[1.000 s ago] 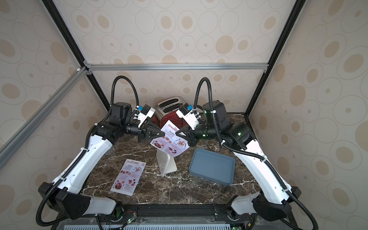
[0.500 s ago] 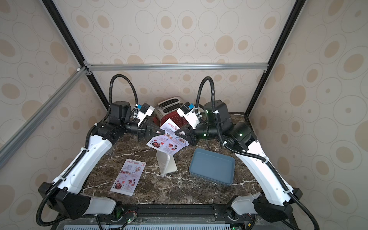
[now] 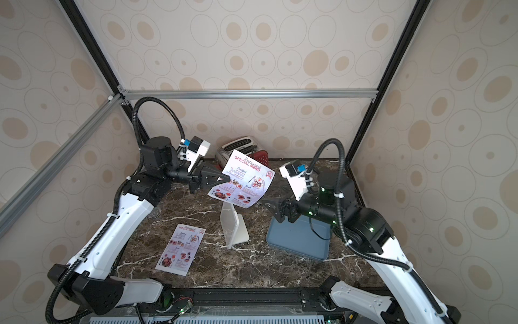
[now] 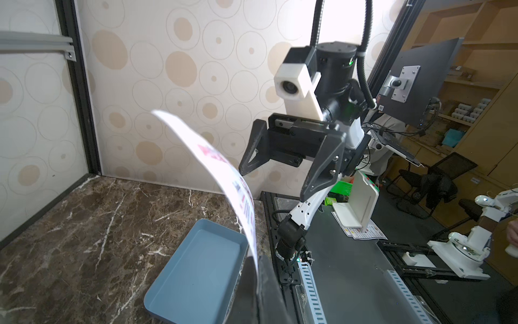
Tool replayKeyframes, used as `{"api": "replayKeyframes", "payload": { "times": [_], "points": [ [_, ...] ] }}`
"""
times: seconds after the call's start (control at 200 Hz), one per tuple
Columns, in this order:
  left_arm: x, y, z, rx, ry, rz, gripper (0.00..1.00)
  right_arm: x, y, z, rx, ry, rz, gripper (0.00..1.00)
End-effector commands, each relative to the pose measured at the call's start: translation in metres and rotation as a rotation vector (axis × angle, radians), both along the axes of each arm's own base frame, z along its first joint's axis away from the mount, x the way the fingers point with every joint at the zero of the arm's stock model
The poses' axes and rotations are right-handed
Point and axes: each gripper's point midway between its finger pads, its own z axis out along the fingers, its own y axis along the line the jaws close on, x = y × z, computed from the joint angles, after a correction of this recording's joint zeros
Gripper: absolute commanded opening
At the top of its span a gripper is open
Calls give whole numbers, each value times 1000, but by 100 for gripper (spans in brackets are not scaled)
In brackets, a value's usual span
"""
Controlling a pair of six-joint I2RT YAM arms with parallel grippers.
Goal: Replace the menus in the menu holders
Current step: Adjust the menu.
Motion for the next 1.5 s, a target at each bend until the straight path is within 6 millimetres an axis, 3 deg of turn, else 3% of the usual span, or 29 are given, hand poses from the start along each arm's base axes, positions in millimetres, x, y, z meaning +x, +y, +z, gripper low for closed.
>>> {"api": "replayKeyframes", "payload": {
  "times": [0.0, 0.055, 0.12, 0.316, 0.556, 0.771, 0.927, 1.017, 1.167, 1.492],
  "points": [
    [-11, 6, 37, -56, -120, 4, 0, -11, -1, -31, -21, 31, 35, 84],
    [-13, 6, 43, -66, -139, 5, 0, -22, 7, -45, 8, 56, 105, 79],
    [-14, 7, 48, -74, -152, 4, 0, -32, 20, -48, 55, 38, 191, 74],
    [-16, 7, 56, -85, -163, 0, 0, -28, 55, -29, 94, -125, 287, 77],
    [-21, 7, 60, -91, -163, -11, 0, 4, 55, 3, 190, -247, 142, 81],
    [-23, 7, 60, -91, -159, -18, 0, 4, 65, 23, 246, -269, 180, 79],
    [-21, 7, 59, -90, -155, -11, 0, -1, 72, 42, 289, -269, 228, 64],
    [-20, 6, 57, -88, -149, -11, 0, -2, 71, 45, 304, -275, 230, 50],
    [-19, 6, 56, -87, -146, -7, 0, -6, 73, 44, 317, -273, 248, 35],
    [-17, 5, 50, -75, -108, 0, 0, -3, 79, 48, 329, -280, 267, 18]
  ]
}}
